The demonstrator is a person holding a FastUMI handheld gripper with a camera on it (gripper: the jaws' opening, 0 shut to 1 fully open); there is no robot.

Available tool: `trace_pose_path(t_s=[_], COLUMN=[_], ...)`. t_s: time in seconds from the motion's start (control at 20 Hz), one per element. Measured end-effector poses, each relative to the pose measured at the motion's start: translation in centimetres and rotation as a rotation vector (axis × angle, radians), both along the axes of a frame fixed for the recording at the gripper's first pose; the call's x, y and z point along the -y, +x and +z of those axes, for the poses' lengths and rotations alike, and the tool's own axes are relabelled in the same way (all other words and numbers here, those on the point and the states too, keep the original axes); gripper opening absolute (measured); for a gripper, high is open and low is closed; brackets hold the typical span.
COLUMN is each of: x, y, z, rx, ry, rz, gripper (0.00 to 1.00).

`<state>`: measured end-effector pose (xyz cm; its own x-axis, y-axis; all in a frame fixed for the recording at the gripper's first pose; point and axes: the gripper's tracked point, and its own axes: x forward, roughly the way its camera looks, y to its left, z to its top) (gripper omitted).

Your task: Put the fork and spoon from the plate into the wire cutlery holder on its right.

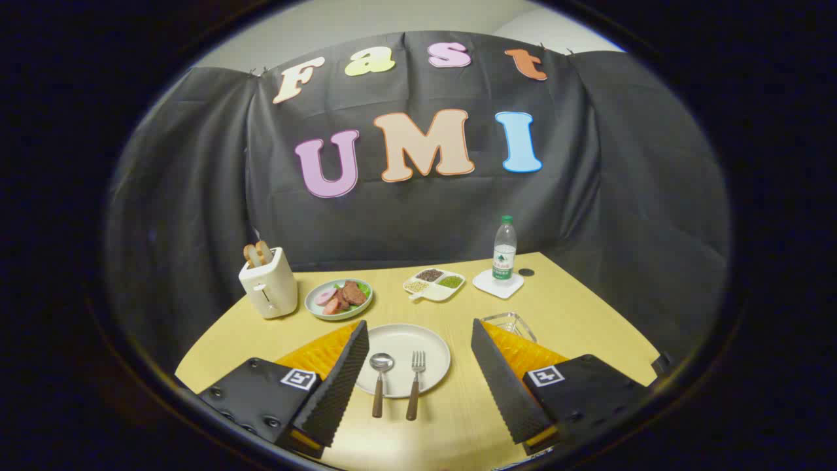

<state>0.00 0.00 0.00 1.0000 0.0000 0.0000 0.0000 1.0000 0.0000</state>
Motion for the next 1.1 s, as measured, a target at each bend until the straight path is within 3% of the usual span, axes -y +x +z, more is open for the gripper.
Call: trace_pose_path(t_s=[1.1], x=[0.5], y=[1.2], z=[-0.7], rx=[-0.056], ry=[-0.072], rz=[0.038], gripper=[1.00])
